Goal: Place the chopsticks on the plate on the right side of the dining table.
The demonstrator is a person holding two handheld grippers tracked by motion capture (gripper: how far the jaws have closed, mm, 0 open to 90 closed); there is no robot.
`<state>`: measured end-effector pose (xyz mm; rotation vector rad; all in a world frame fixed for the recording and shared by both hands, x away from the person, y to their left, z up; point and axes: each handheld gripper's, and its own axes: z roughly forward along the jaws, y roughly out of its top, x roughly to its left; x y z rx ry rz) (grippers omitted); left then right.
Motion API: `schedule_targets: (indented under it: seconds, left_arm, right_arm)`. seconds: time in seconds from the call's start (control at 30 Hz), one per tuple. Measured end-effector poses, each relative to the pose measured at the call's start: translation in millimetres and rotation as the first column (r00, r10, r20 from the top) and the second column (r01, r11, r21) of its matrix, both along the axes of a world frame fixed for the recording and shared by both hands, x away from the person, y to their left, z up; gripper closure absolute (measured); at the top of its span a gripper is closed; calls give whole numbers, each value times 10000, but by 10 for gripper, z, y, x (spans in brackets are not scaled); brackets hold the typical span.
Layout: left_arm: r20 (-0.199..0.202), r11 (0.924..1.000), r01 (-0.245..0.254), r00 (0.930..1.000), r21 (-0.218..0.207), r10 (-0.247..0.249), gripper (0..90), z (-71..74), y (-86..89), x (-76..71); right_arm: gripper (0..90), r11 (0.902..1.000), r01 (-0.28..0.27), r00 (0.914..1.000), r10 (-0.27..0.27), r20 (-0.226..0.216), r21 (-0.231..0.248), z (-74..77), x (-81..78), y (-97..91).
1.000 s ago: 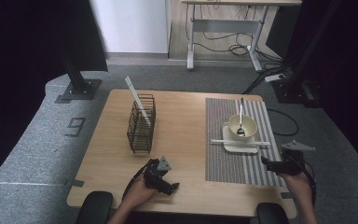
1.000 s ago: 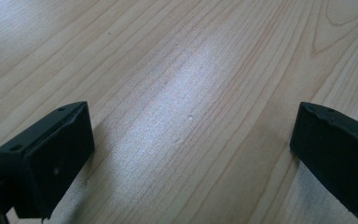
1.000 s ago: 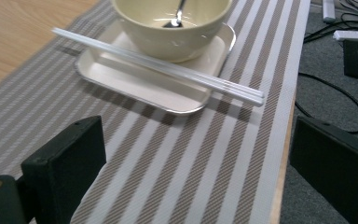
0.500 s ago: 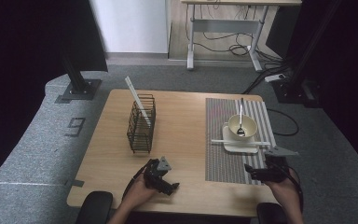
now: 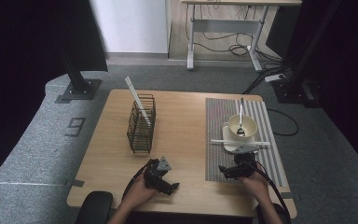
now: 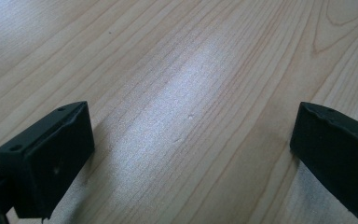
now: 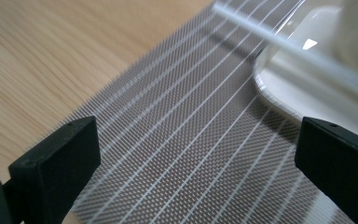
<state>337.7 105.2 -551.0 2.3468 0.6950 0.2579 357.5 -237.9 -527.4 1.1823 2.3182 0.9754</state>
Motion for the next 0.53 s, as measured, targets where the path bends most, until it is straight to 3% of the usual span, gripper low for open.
schedule_targets:
  seconds: [0.2,0.4,0.53]
  left_arm:
    - [-2,10000,-3,10000,1,3,0,0,0,0]
    - [-7,10000,-1,10000,2,1,0,-1,-2,-1]
    - [-6,10000,1,10000,7,-1,0,-1,-1,-1]
  right_arm:
    - [0,9998,93,9991,-100,-408,-173,-272,90,24]
    - [0,9998,158,9999,-157,-28,114,-311,74,-10]
    - [0,9998,155,9999,-155,-31,111,-312,74,-11]
